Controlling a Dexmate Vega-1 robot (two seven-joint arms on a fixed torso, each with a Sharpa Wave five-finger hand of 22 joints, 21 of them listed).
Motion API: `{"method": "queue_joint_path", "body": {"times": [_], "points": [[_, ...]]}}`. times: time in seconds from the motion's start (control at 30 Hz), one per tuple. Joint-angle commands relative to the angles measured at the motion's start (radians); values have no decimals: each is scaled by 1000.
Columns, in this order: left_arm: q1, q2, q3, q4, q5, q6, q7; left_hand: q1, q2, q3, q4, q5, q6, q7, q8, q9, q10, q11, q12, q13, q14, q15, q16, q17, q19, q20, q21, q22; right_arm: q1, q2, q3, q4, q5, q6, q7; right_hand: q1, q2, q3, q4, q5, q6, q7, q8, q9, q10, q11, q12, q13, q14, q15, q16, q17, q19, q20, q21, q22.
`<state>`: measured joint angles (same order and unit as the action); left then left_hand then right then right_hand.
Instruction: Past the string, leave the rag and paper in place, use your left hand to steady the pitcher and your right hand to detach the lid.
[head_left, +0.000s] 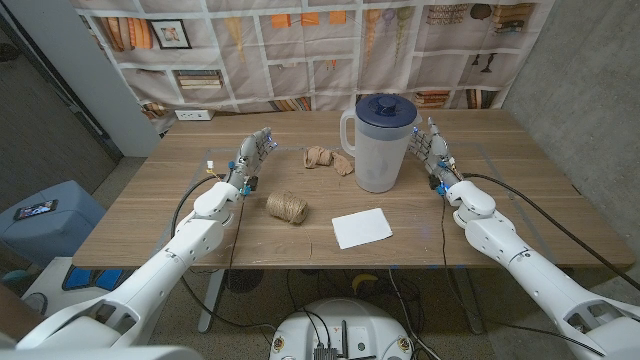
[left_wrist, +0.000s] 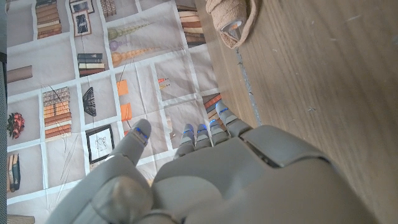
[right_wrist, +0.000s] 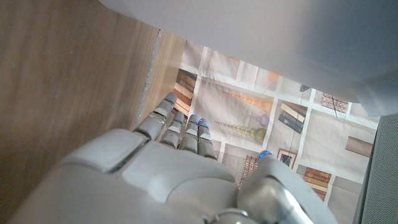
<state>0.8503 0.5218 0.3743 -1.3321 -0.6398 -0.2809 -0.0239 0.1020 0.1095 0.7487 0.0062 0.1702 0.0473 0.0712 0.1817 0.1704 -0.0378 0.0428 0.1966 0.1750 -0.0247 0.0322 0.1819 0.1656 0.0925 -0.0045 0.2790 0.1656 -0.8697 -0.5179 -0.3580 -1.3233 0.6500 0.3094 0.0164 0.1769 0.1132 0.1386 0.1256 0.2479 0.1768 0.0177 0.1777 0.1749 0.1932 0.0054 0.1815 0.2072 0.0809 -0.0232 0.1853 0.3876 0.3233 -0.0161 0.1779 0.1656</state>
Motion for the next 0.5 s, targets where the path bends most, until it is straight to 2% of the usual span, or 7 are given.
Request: {"method": "queue_joint_path", "body": {"times": [0.03, 0.17, 0.5], "points": [[2, 26, 12, -72, 25, 31, 12, 14, 46, 4, -15, 3, 8, -1, 7, 4, 7, -6, 7, 1, 2, 2, 3, 2, 4, 1, -4, 3, -49, -12, 22, -40, -3, 38, -24, 12, -1, 8, -3, 7, 6, 9, 6, 2, 6, 1, 6, 0, 5, -3, 4, -1, 5, -4, 4, 3], [6, 51, 8, -116, 34, 58, 25, 17, 43, 2, -22, 3, 11, -4, 7, 4, 8, -8, 6, 1, 2, 1, 2, 3, 3, 0, -8, 4, -53, -26, 23, -60, -2, 16, -26, 13, 0, 9, -4, 8, 7, 13, 7, 1, 6, 0, 7, -1, 5, -4, 4, -3, 4, -6, 4, 3], [19, 122, -14, -216, 27, 114, 15, 22, 34, -5, -42, 1, 21, -9, 8, 4, 16, -14, 6, 1, 1, -4, 0, 3, 3, 0, -16, 4, -42, -21, 14, -57, -14, 12, -32, 16, 4, 14, -7, 11, 9, 12, 8, 1, 7, 0, 8, -5, 2, -4, 4, -11, -7, -8, 2, 3]]}}
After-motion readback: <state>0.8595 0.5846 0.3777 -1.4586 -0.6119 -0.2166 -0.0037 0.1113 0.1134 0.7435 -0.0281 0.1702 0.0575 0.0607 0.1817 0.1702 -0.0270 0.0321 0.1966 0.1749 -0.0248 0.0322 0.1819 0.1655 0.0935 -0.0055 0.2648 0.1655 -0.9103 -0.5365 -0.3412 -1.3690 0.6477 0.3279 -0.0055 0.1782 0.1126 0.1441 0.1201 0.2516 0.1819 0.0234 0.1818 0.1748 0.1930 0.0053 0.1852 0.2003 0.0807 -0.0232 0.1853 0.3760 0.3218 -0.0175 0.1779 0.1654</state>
